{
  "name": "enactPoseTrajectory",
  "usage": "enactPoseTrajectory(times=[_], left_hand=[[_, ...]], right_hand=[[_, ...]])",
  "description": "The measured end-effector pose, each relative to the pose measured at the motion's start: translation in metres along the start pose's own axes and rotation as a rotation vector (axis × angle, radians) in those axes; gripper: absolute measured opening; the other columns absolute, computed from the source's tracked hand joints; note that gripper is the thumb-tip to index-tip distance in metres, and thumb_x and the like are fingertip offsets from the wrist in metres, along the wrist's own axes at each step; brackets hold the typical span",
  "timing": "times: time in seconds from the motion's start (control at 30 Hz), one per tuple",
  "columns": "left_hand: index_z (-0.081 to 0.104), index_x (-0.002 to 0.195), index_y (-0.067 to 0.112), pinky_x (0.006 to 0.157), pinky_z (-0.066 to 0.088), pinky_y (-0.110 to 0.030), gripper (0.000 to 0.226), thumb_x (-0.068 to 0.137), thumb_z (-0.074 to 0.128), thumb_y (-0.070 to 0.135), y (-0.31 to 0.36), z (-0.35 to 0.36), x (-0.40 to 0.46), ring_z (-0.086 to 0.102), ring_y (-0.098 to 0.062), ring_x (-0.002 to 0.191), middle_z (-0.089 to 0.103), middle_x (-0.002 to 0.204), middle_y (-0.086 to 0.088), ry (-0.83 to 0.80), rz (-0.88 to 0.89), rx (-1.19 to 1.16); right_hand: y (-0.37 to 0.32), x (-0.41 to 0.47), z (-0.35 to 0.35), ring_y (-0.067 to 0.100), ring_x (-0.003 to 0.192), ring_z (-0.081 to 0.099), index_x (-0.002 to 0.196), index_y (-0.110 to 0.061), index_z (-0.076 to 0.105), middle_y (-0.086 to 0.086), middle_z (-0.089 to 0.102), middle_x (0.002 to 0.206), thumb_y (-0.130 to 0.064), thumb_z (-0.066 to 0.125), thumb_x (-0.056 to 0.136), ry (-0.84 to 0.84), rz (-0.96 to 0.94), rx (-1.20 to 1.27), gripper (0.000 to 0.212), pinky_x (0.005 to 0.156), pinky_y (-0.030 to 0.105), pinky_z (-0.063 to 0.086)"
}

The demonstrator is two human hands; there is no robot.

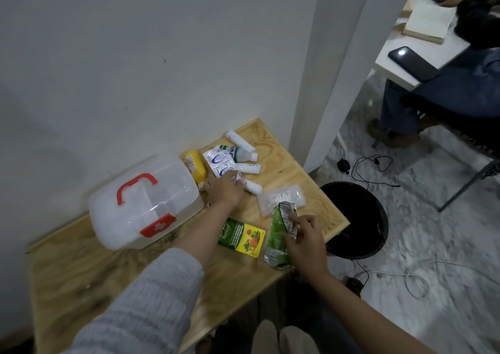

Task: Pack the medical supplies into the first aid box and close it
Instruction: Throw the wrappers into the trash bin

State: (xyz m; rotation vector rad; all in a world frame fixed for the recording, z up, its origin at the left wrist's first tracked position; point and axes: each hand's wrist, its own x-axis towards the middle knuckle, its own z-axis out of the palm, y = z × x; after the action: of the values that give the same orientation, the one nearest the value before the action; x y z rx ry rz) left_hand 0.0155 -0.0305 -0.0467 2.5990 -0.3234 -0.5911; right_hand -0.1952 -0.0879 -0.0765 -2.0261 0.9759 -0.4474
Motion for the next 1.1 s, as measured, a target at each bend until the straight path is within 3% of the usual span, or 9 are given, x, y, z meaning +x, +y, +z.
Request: enactPoseTrajectory(times=[0.13, 0.23, 0.3, 0.47, 0.57, 0.67, 0.83, 0.93, 1.1], left_hand=[[0.06, 0.12, 0.033, 0.1, 0.034, -0.042, 0.035, 0.085, 0.063, 0.032, 0.0, 0.001, 0.002, 0.036, -0.036, 0.125, 0.035, 0.14, -0.012, 0.029, -0.006, -0.038], [0.062, 0.117, 0.029, 0.101, 0.034, -0.04, 0.04, 0.078, 0.071, 0.026, 0.0, -0.001, 0.003, 0.039, -0.034, 0.123, 0.038, 0.137, -0.01, 0.073, -0.011, -0.091], [0.062, 0.119, 0.024, 0.101, 0.037, -0.041, 0.046, 0.075, 0.073, 0.025, 0.0, -0.003, 0.001, 0.044, -0.033, 0.121, 0.038, 0.136, -0.01, 0.118, 0.009, -0.088], [0.056, 0.126, 0.007, 0.084, 0.041, -0.027, 0.054, 0.074, 0.072, 0.007, 0.001, -0.012, -0.011, 0.054, -0.029, 0.111, 0.036, 0.138, -0.01, 0.172, 0.157, -0.198], [0.055, 0.126, 0.005, 0.085, 0.039, -0.023, 0.052, 0.076, 0.07, 0.004, 0.006, -0.016, -0.023, 0.052, -0.027, 0.113, 0.037, 0.137, -0.011, 0.217, 0.231, -0.248], [0.056, 0.126, 0.009, 0.085, 0.039, -0.022, 0.05, 0.078, 0.07, 0.006, 0.015, -0.018, -0.038, 0.05, -0.02, 0.112, 0.037, 0.137, -0.008, 0.241, 0.259, -0.307], [0.056, 0.126, 0.011, 0.083, 0.042, -0.017, 0.051, 0.079, 0.071, 0.004, 0.052, 0.005, -0.054, 0.045, -0.008, 0.109, 0.033, 0.125, 0.004, 0.195, 0.312, -0.392], [0.054, 0.128, 0.013, 0.08, 0.044, -0.019, 0.051, 0.08, 0.069, 0.007, 0.091, 0.035, -0.059, 0.043, 0.0, 0.101, 0.03, 0.123, 0.007, 0.115, 0.377, -0.348], [0.052, 0.13, 0.008, 0.079, 0.046, -0.021, 0.053, 0.078, 0.066, 0.008, 0.162, 0.103, -0.059, 0.052, -0.012, 0.105, 0.03, 0.121, 0.005, -0.113, 0.492, -0.245]], right_hand=[[-0.002, 0.003, -0.001, 0.017, 0.077, 0.053, 0.111, -0.01, 0.064, -0.001, 0.046, 0.095, 0.002, 0.073, 0.07, 0.017, -0.002, 0.083, 0.043, 0.069, 0.028, 0.051], [-0.005, 0.004, -0.005, 0.008, 0.079, 0.054, 0.111, -0.009, 0.064, -0.011, 0.044, 0.094, 0.003, 0.073, 0.071, 0.035, 0.012, 0.138, 0.043, 0.069, 0.009, 0.046], [-0.006, 0.005, -0.008, 0.009, 0.08, 0.055, 0.111, -0.012, 0.064, -0.01, 0.046, 0.096, 0.003, 0.074, 0.071, 0.046, 0.016, 0.179, 0.044, 0.069, 0.006, 0.044], [-0.011, 0.011, -0.019, 0.015, 0.071, 0.055, 0.113, -0.017, 0.062, -0.01, 0.051, 0.102, 0.001, 0.072, 0.075, 0.106, 0.041, 0.291, 0.044, 0.063, 0.009, 0.045], [-0.014, 0.021, -0.027, 0.022, 0.061, 0.057, 0.115, -0.02, 0.06, -0.013, 0.052, 0.106, 0.002, 0.068, 0.078, 0.143, 0.07, 0.391, 0.043, 0.057, 0.013, 0.047], [-0.01, 0.033, -0.037, 0.018, 0.051, 0.056, 0.119, -0.019, 0.058, -0.004, 0.051, 0.114, 0.003, 0.066, 0.079, 0.18, 0.11, 0.44, 0.046, 0.053, 0.021, 0.049], [0.009, 0.057, -0.069, 0.01, 0.089, 0.066, 0.129, -0.019, 0.048, -0.005, 0.044, 0.123, 0.003, 0.068, 0.078, 0.16, 0.215, 0.517, 0.06, 0.075, 0.026, 0.058], [0.035, 0.074, -0.093, 0.023, 0.103, 0.06, 0.137, -0.022, 0.038, -0.006, 0.038, 0.128, 0.002, 0.067, 0.077, 0.145, 0.268, 0.474, 0.07, 0.084, 0.039, 0.054], [0.092, 0.101, -0.128, 0.023, 0.11, 0.051, 0.14, -0.011, 0.035, 0.008, 0.039, 0.135, -0.002, 0.065, 0.082, 0.197, 0.471, 0.327, 0.066, 0.085, 0.028, 0.043]])
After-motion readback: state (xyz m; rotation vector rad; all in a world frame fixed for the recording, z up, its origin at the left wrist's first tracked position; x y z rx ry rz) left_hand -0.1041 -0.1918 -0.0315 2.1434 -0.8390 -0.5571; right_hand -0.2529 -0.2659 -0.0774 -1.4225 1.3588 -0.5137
